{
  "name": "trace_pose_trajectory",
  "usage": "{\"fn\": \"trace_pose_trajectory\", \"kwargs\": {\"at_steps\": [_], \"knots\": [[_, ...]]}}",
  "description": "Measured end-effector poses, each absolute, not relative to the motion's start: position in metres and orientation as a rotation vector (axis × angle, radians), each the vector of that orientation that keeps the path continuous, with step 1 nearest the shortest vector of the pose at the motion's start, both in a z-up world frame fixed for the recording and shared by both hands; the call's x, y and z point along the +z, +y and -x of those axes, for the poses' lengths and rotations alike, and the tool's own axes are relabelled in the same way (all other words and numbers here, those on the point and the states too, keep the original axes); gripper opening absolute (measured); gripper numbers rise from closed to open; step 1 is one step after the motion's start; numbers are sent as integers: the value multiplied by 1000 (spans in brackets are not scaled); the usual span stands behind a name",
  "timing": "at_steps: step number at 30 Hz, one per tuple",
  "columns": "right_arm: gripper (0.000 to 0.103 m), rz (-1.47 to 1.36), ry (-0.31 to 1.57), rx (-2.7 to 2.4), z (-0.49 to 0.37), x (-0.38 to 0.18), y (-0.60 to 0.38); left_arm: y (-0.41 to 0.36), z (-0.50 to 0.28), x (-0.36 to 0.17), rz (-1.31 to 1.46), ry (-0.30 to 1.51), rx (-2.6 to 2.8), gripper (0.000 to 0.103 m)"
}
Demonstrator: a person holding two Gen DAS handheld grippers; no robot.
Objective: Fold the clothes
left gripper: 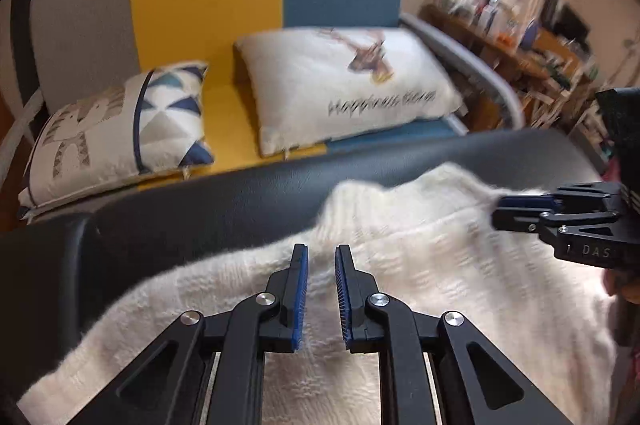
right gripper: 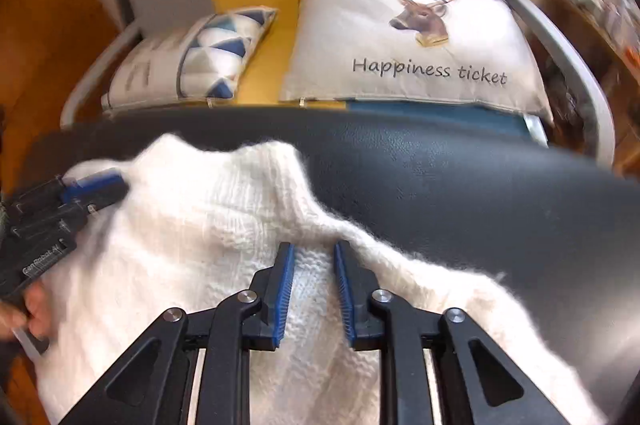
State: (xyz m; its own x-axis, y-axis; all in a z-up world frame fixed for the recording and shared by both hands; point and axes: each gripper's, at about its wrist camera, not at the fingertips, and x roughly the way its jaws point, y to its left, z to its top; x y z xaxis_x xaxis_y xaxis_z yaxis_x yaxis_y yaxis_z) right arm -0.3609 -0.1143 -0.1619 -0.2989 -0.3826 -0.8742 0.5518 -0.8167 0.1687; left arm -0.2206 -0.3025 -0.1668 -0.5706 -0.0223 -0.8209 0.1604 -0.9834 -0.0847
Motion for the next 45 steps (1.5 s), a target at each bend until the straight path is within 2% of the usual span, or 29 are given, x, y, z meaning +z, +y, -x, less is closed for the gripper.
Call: {"fn": "trace_pose_trajectory", "kwargs": {"at_steps": [4, 8, 10, 18, 20, 26, 29, 33, 35, 39, 45], "knots": [[19, -1342, 209, -2164, 358, -159, -113, -300, 217, -172, -1364, 247, -2668, 14], [21, -1313, 132, -2130, 343, -138, -100, -310, 206, -160, -1381, 399, -2631, 14], [21, -1273, 150, -2093, 319, -126, -93, -312, 186, -148, -1354, 458, -2638, 14], [21, -1321, 135, -2032, 201, -113, -24, -275, 36, -115, -1316, 508, -2748, 14], [21, -1377, 116, -2039, 174, -122, -3, -265, 0, -119, -1342, 469, -2727, 14], [22, -1559, 93, -2120, 116, -158, 50, -252, -89, -150, -1430, 573, -2609, 15], [19, -1553, 50, -2164, 103, -166, 66, -255, -113, -165, -1447, 646, -2544, 14], [19, -1502, 51, -2211, 97, -168, 73, -254, -125, -166, -1402, 614, -2558, 14], [22, -1493, -24, -2215, 99, -168, 78, -255, -125, -167, -1388, 628, -2552, 14], [23, -1445, -230, -2201, 97, -171, 98, -248, -123, -161, -1381, 585, -2512, 14], [23, -1350, -367, -2266, 89, -152, 124, -207, -111, -131, -1356, 480, -2622, 17]]}}
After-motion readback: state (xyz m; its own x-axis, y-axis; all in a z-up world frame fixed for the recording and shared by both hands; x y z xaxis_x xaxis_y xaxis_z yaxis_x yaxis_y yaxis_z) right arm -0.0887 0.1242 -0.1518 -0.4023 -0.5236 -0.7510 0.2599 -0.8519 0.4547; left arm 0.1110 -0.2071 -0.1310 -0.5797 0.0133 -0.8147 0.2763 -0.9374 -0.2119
